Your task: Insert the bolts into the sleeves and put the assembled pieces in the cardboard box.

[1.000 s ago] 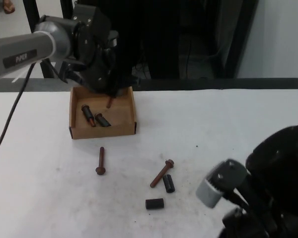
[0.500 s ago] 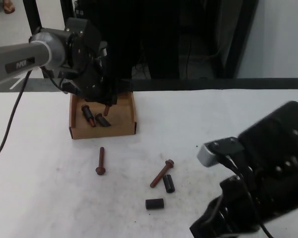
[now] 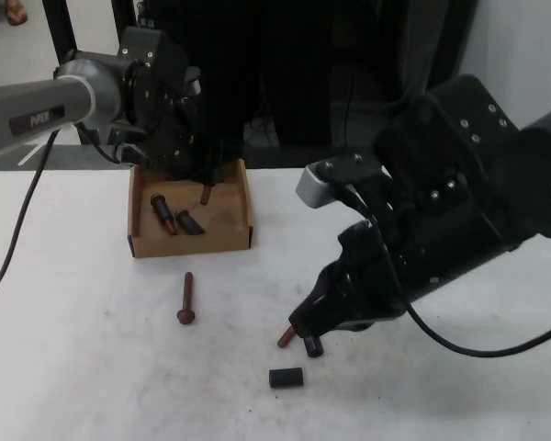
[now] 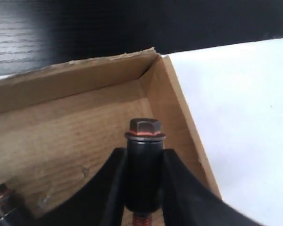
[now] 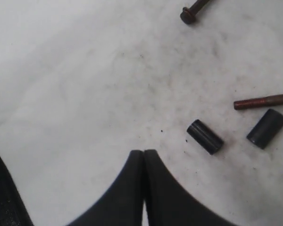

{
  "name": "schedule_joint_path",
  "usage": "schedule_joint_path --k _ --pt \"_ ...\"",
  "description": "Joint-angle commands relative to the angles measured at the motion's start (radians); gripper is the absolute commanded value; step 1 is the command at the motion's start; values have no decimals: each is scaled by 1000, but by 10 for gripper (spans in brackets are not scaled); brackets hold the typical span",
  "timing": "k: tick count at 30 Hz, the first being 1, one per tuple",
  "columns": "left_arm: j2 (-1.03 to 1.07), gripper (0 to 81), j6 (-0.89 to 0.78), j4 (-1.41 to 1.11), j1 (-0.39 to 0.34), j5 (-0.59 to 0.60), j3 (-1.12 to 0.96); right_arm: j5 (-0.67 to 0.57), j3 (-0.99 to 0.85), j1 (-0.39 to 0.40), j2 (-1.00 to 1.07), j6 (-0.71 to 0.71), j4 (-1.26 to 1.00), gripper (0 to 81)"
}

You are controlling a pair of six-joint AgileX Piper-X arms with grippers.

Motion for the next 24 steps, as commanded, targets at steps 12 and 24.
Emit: schedule_joint_path --k 12,24 --pt "31 444 -115 26 -1 71 -3 150 -15 -6 51 -48 48 408" --pt "-100 258 -16 36 10 235 34 186 -83 -50 146 124 48 414"
